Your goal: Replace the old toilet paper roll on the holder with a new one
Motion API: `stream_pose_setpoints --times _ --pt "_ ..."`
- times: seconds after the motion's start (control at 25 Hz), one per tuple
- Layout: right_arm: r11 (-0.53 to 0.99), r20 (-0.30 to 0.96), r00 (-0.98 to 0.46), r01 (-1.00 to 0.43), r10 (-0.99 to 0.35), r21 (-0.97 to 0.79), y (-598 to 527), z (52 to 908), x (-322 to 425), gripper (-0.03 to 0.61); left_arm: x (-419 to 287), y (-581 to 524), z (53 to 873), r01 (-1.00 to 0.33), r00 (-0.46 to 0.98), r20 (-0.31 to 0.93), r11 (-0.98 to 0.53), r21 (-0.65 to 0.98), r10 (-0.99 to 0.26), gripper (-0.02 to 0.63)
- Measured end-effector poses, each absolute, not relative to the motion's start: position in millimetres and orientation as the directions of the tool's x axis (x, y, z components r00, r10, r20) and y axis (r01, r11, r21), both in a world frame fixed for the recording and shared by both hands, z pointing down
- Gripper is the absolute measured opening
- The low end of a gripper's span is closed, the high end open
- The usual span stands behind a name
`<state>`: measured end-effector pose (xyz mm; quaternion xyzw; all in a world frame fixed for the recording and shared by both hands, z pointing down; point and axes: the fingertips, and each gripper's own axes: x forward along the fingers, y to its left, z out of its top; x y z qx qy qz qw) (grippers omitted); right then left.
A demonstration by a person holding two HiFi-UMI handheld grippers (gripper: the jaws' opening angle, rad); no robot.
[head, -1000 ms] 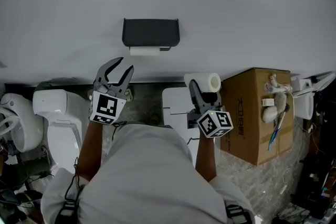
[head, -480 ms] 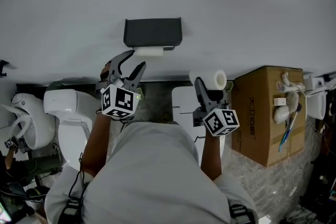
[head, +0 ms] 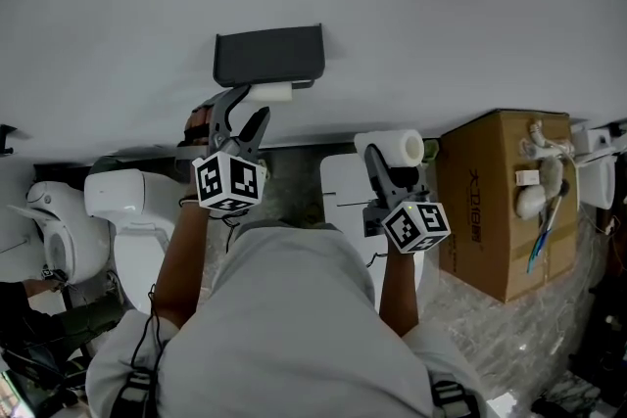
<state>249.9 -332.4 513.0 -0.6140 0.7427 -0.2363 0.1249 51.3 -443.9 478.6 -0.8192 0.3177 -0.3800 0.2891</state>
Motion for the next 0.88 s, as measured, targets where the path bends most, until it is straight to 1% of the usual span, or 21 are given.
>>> stream_pose_setpoints --times 0.12,0.32,0.52,0.68,0.88 --pt "0.132 0.104 -0.212 -0.853 -0.972 -0.505 -333 513 255 0.296 59 -447 480 -0.262 0.507 0.437 -0.616 -0.743 -0.743 0.225" --pt "0.122 0.103 -0.202 -0.849 -0.974 -0.514 -333 514 265 0.296 68 -451 489 -0.157 0.474 0.476 -0.603 -0.782 -0.741 0.236" --pt "0.101 0.111 -0.184 -0.848 -0.977 -0.52 -331 519 276 0.296 75 -457 497 -0.087 0.447 0.474 -0.564 -0.821 -0.759 0.236" --pt "0.082 0.119 -0.168 -0.849 -0.979 -0.523 -328 522 285 0.296 80 -460 500 -0.063 0.443 0.457 -0.535 -0.842 -0.771 0.238" --pt "0.066 0.127 -0.154 -0.852 -0.98 -0.52 -329 525 294 0.296 92 -463 501 -0.05 0.459 0.456 -0.534 -0.844 -0.763 0.238"
